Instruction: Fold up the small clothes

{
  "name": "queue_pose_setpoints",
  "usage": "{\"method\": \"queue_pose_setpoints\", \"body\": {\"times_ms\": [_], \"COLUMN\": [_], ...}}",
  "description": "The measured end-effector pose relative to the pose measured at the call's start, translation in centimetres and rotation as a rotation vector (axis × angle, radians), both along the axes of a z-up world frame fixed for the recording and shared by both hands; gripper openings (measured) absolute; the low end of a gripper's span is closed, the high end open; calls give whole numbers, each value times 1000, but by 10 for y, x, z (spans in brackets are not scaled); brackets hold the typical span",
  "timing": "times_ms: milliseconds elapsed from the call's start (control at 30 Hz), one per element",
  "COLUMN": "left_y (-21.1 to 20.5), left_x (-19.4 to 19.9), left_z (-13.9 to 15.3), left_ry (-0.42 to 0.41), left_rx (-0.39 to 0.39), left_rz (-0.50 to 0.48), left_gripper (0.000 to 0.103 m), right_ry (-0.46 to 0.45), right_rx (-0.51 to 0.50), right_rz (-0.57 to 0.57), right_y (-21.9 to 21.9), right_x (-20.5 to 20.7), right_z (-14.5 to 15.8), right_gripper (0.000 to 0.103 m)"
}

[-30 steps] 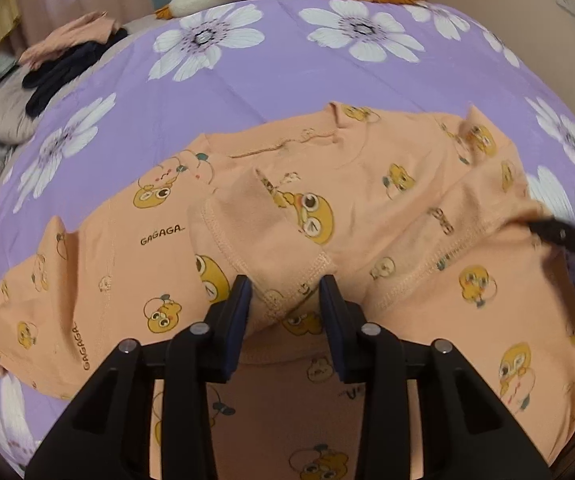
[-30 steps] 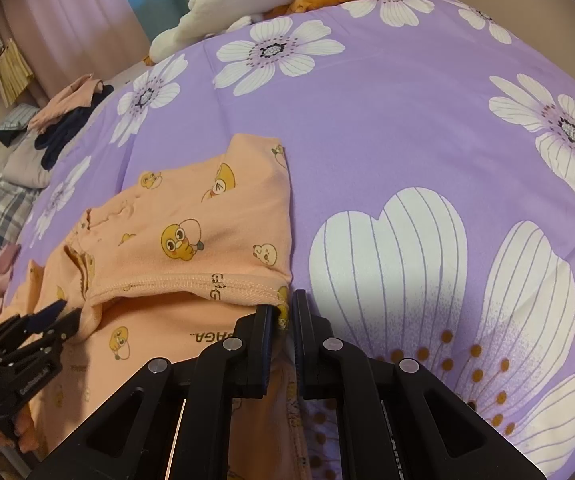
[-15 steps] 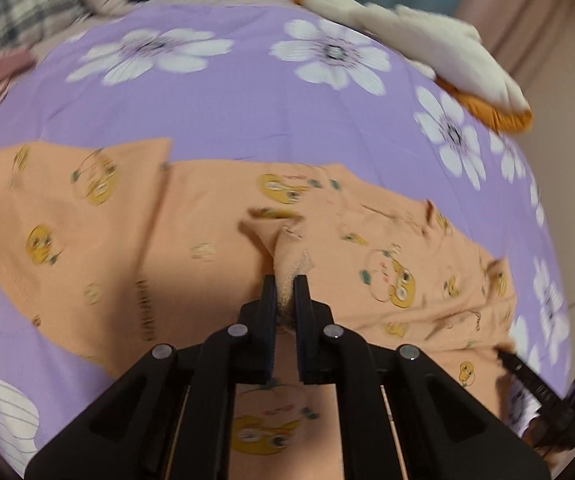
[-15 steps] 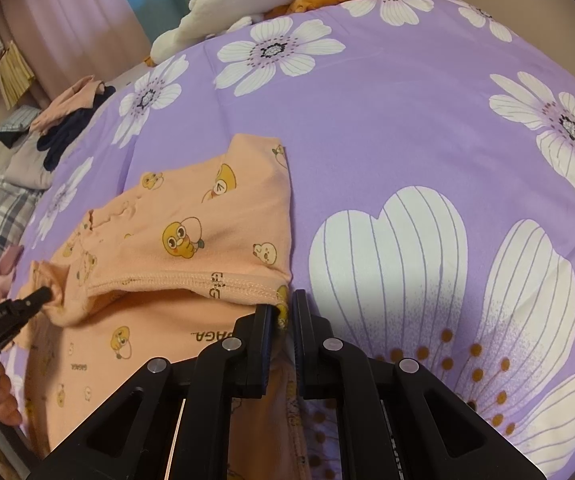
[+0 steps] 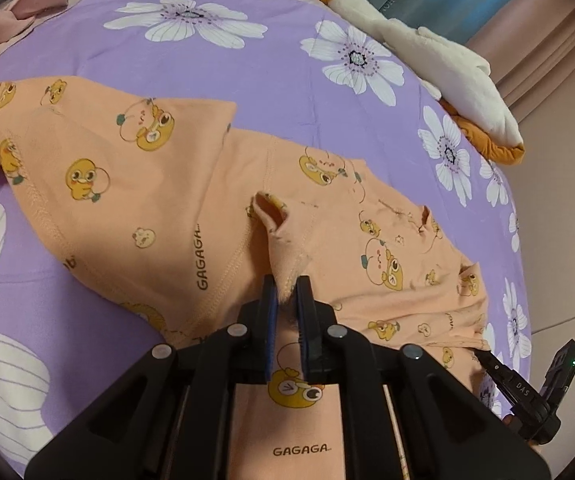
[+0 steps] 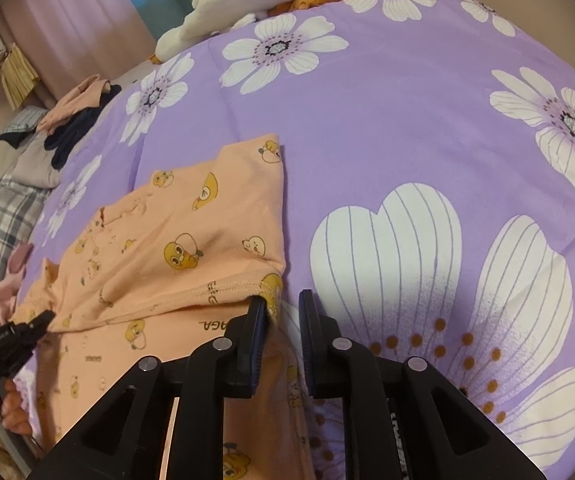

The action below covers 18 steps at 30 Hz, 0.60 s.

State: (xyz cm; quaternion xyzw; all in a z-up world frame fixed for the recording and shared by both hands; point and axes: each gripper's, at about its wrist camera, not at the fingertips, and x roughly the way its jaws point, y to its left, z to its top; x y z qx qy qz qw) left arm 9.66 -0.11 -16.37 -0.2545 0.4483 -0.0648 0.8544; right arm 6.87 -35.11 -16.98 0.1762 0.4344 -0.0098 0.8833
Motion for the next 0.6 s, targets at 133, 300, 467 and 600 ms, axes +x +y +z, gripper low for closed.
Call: {"method": "queue_pose_setpoints", "body": {"times_ms": [133,300,467,600], "left_y": [5,11,4,-5], "left_x": [2,11,28,32], "left_z": [2,-4,-14,-13], "left_ry": [-9,6,37,36], "left_rx": [-11,-115,-159,-89], "left_rz": [4,-10,-23,-6], "left_gripper": [23,41,37,6], "right_ry": [-11,-52,-86,-55], "right_rx": [14,51,51,51], "right_rz": [0,23,31,16], "right_y": [-1,0,2,0], "right_x": [-2,-8,-10,-4], "right_z": [3,14,21,12], "right_gripper": [31,38,48,48]}}
